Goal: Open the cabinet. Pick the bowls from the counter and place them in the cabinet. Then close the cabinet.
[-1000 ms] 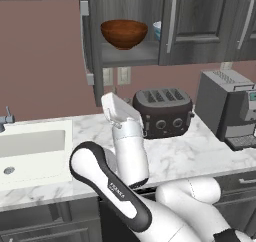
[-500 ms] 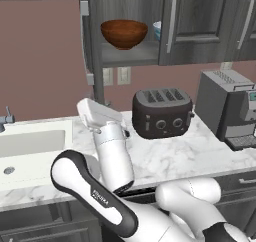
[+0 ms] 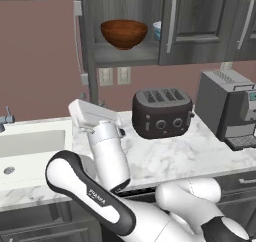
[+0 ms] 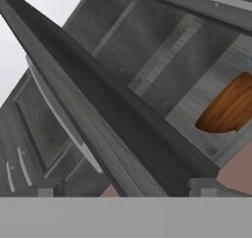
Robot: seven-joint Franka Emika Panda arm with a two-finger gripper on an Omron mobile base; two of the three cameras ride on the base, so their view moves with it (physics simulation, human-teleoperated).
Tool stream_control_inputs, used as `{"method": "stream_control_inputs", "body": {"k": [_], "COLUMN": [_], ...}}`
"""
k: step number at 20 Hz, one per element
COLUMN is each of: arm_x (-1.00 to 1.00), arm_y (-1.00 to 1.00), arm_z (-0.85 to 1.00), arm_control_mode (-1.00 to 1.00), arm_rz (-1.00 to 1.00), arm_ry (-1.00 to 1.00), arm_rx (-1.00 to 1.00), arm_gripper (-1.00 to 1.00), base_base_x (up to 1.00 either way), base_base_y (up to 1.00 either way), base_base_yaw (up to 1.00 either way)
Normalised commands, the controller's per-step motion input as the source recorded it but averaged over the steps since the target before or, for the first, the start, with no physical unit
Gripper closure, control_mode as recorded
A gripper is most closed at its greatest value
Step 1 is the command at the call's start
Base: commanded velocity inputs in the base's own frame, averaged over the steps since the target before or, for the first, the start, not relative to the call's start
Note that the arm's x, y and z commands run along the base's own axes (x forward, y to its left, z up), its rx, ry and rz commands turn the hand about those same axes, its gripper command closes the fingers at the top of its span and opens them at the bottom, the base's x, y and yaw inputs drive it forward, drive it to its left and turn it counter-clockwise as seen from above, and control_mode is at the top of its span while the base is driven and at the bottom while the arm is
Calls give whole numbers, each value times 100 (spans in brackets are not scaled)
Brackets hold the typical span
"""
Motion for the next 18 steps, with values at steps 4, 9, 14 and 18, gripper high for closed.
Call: {"method": "stream_control_inputs", "body": {"k": [4,9,14,18], "arm_x": [-8,-11,0,1], "arm_y": [46,53,89,90], "arm_z": [0,0,0,0], "arm_control_mode": [-100,-100,-100,-100], "arm_rz": [-5,-5,-8,-10], "arm_ry": [0,0,0,1], "arm_rx": [4,1,0,0], "arm_gripper": [-100,-100,-100,-100], "base_base_x": [0,0,0,0], "base_base_y": [0,0,0,0], "base_base_yaw": [0,0,0,0]}}
